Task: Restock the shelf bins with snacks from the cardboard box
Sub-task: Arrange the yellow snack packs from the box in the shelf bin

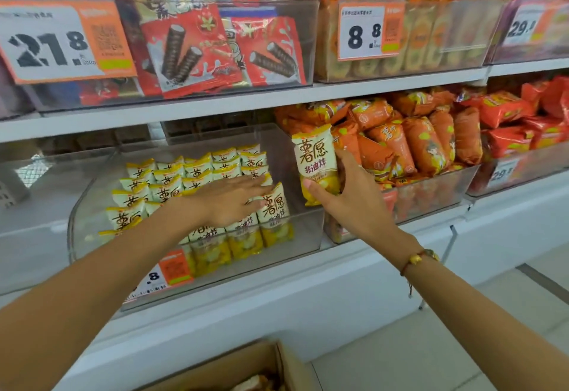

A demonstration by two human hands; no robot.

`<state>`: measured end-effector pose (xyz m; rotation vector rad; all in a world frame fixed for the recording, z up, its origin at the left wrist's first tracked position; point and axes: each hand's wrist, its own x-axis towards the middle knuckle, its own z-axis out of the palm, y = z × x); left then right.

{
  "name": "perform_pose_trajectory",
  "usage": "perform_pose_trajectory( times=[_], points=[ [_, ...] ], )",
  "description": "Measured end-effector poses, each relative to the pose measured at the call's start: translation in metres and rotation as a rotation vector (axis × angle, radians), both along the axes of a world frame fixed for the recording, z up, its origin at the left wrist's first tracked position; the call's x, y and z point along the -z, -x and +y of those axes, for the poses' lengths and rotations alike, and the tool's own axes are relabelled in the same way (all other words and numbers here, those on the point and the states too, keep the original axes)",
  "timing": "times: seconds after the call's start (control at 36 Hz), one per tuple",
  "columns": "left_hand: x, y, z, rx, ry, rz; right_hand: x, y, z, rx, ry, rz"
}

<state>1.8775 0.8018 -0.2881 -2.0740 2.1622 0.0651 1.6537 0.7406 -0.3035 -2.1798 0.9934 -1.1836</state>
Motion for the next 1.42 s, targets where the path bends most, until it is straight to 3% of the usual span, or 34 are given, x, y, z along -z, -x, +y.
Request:
perform_pose_trajectory(
  times=[0.11, 0.28, 0.42, 0.56, 0.67, 0.83, 0.94, 1.06, 1.17, 1.22, 1.33, 1.42],
  points=[
    [-0.006, 0.005, -0.004, -0.015, 0.021, -0.095, -0.001, 0.000, 0.003, -0.010, -0.039, -0.055],
    [-0.014, 0.018, -0.010, -0.114, 0.132, 0.098, 0.001, -0.004, 0.004, -0.005, -0.031, -0.085],
    [-0.007, 0.026, -0.029, -0.175, 0.077, -0.004, 0.003, -0.006, 0.001, 0.004, -0.022, -0.079],
    [-0.004, 0.029, -0.031, -0.209, 0.185, -0.066, 0.004, -0.006, -0.001, 0.002, 0.000, -0.066],
    [-0.002, 0.025, -0.026, -0.229, 0.199, -0.006, 0.005, -0.006, -0.001, 0.003, 0.031, -0.047],
    [-0.010, 0.017, -0.019, -0.214, 0.071, 0.278, -0.001, 0.000, 0.005, -0.023, -0.030, -0.040],
    [-0.032, 0.036, 0.019, -0.190, 0.273, 0.877, -0.011, 0.004, 0.019, -0.185, -0.198, -0.140],
    [-0.043, 0.056, 0.063, -0.103, 0.169, 1.237, -0.025, 0.000, 0.047, -0.443, -0.455, -0.201],
    [-0.034, 0.059, 0.085, 0.004, 0.365, 1.401, -0.032, -0.007, 0.066, -0.384, -0.302, -0.065],
    [-0.028, 0.061, 0.091, 0.020, 0.533, 1.355, -0.038, -0.011, 0.070, -0.373, -0.329, -0.038],
    [-0.018, 0.063, 0.091, -0.013, 0.843, 1.096, -0.055, -0.016, 0.080, -0.444, -0.752, -0.326],
    [-0.018, 0.060, 0.086, -0.066, 0.958, 1.003, -0.062, -0.017, 0.082, -0.435, -0.834, -0.404]
  ],
)
